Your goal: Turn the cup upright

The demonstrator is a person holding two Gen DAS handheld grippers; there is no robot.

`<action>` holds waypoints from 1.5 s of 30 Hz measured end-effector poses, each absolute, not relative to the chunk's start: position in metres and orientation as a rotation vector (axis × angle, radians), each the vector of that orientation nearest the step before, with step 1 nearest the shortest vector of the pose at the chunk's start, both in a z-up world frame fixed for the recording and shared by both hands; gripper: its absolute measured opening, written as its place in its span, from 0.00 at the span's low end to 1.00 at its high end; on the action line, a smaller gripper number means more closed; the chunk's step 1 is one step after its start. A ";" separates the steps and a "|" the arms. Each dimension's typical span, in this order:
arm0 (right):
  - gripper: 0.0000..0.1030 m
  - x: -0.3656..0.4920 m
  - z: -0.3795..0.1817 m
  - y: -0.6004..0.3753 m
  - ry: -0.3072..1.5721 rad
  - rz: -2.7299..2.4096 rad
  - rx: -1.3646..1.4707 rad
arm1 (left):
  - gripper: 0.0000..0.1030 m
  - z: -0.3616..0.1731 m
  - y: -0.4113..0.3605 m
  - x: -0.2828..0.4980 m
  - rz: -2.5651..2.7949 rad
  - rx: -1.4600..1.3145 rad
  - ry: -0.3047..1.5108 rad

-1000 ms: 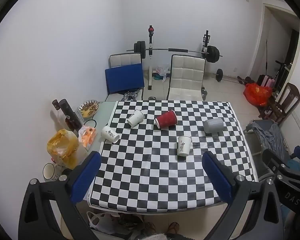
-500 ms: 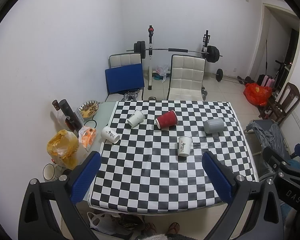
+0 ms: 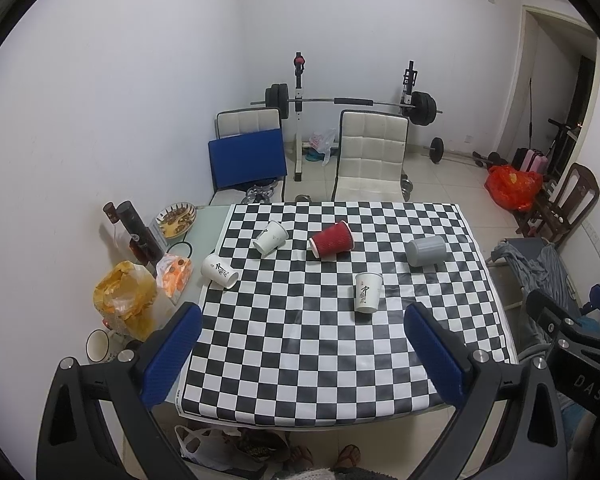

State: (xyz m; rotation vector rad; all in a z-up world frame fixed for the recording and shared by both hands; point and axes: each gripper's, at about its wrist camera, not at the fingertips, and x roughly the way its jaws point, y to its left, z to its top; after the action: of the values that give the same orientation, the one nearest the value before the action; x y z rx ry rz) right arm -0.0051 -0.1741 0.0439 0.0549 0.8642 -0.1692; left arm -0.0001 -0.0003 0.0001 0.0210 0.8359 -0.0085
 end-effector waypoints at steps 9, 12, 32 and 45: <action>1.00 -0.007 0.046 -0.174 0.863 -0.168 0.054 | 1.00 0.000 -0.001 0.000 -0.005 0.017 0.833; 1.00 -0.008 0.047 -0.174 0.861 -0.168 0.054 | 1.00 0.005 -0.005 0.009 -0.004 0.018 0.831; 1.00 -0.013 0.053 -0.176 0.856 -0.167 0.054 | 1.00 0.014 -0.008 0.013 -0.005 0.015 0.827; 1.00 -0.012 0.059 -0.181 0.852 -0.164 0.053 | 1.00 0.036 -0.012 0.001 0.002 0.005 0.815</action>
State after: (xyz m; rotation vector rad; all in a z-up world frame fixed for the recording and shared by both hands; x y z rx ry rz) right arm -0.0122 -0.1807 0.0586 0.0525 0.8517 -0.1637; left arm 0.0005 -0.0117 0.0359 0.0055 0.8153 0.0020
